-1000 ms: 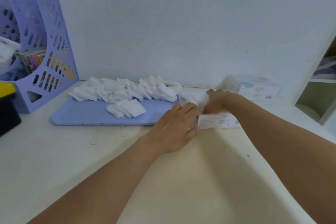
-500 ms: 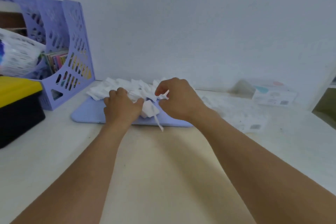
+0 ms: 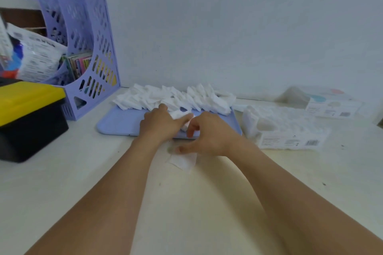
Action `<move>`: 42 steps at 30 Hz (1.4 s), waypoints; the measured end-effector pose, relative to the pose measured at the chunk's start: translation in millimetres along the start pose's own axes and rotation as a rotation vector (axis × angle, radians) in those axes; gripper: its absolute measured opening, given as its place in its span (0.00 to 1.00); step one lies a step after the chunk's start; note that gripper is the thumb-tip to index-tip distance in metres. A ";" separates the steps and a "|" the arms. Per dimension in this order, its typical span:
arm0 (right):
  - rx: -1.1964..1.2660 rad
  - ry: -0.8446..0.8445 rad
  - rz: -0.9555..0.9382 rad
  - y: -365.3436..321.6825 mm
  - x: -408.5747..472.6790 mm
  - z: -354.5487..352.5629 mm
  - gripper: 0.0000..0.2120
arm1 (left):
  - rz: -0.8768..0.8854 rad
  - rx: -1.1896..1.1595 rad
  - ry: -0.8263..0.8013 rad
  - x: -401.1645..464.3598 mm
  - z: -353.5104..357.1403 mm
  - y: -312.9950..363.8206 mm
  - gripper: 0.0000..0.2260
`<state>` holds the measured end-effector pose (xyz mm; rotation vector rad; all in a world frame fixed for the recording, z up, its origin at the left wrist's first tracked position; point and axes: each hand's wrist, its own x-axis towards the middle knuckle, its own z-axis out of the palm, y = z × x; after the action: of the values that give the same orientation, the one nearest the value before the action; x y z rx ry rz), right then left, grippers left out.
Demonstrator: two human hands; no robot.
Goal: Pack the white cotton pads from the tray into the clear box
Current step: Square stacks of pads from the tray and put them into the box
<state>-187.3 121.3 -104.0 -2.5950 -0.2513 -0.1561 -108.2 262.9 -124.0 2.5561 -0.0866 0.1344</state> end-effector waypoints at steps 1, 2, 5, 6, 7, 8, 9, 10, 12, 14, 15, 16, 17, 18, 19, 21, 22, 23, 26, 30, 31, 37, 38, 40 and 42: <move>-0.033 0.016 -0.021 -3.2 -3.3 -1.2 0.26 | 0.014 0.057 -0.006 -2.1 1.8 1.4 0.39; -0.046 0.006 -0.016 -5.6 -4.7 -2.8 0.25 | 0.014 0.075 -0.014 -3.6 2.8 3.3 0.38; -0.115 -0.161 0.084 -8.3 -8.0 -3.5 0.21 | 0.000 -0.101 -0.017 4.6 7.6 1.6 0.31; -0.097 -0.215 0.110 -6.2 -8.2 -1.2 0.18 | 0.011 -0.177 -0.005 6.4 7.7 2.1 0.30; -0.060 -0.254 0.112 -4.5 -8.5 0.6 0.15 | 0.036 -0.251 0.027 7.5 7.7 2.8 0.29; -0.036 -0.289 0.097 -4.1 -9.7 -0.2 0.13 | 0.047 -0.350 0.058 6.9 7.2 4.3 0.29; -0.006 -0.309 0.082 -4.3 -11.4 -4.4 0.11 | 0.053 -0.476 0.088 6.0 6.4 6.2 0.29; 0.055 -0.294 0.064 -4.9 -12.9 -11.4 0.10 | 0.052 -0.601 0.104 4.9 5.6 7.9 0.29; 0.345 -0.116 0.047 -0.9 -15.5 -33.1 0.08 | 0.037 -0.812 0.079 1.9 3.8 13.2 0.27; 0.763 0.154 0.063 9.7 -18.5 -61.7 0.04 | 0.017 -1.076 -0.046 -2.5 3.0 20.8 0.22; 0.911 0.238 0.075 15.8 -20.1 -73.6 0.03 | 0.001 -1.215 -0.130 -6.6 3.4 25.7 0.21; 1.009 0.285 0.091 24.3 -22.7 -81.0 0.06 | -0.007 -1.317 -0.219 -13.5 4.0 33.1 0.20; 1.073 0.300 0.111 29.8 -25.1 -82.9 0.08 | -0.007 -1.375 -0.291 -20.2 4.1 38.0 0.19; 1.111 0.304 0.138 37.2 -29.7 -84.5 0.08 | -0.003 -1.393 -0.350 -26.5 6.9 45.3 0.19; 1.142 0.291 0.159 42.4 -34.0 -83.7 0.05 | -0.003 -1.397 -0.394 -32.0 9.5 51.0 0.18; 1.177 0.247 0.165 51.7 -44.0 -82.9 0.09 | -0.001 -1.378 -0.449 -40.7 18.0 60.9 0.18; 1.168 0.235 0.165 54.6 -47.0 -83.8 0.10 | 0.008 -1.362 -0.461 -44.7 21.0 65.0 0.17; 1.140 0.231 0.163 55.2 -49.2 -85.2 0.11 | 0.017 -1.350 -0.465 -47.4 23.1 68.0 0.17; 1.004 0.241 0.170 57.7 -51.0 -84.2 0.07 | 0.040 -1.377 -0.448 -52.7 26.9 72.3 0.17; 0.836 0.254 0.168 56.6 -50.1 -77.8 0.04 | 0.040 -1.412 -0.430 -51.4 20.8 69.9 0.18; 0.818 0.273 0.169 56.0 -49.6 -77.1 0.05 | 0.045 -1.417 -0.445 -52.0 18.6 69.5 0.18; 0.799 0.206 0.094 57.5 -52.7 -82.3 0.04 | 0.079 -1.410 -0.497 -51.8 12.6 69.1 0.17; 0.816 0.169 0.078 57.6 -54.1 -84.8 0.06 | 0.082 -1.404 -0.494 -51.7 12.1 68.6 0.17; 0.847 0.118 0.047 56.0 -55.7 -87.9 0.10 | 0.106 -1.383 -0.505 -52.5 10.9 68.6 0.17; 0.840 0.139 0.030 53.8 -55.2 -85.1 0.13 | 0.148 -1.354 -0.543 -54.6 10.3 69.7 0.16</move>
<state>-235.3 24.0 -66.4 -1.7452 -0.1745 -0.1725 -167.9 200.9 -100.9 1.1704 -0.4102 -0.4311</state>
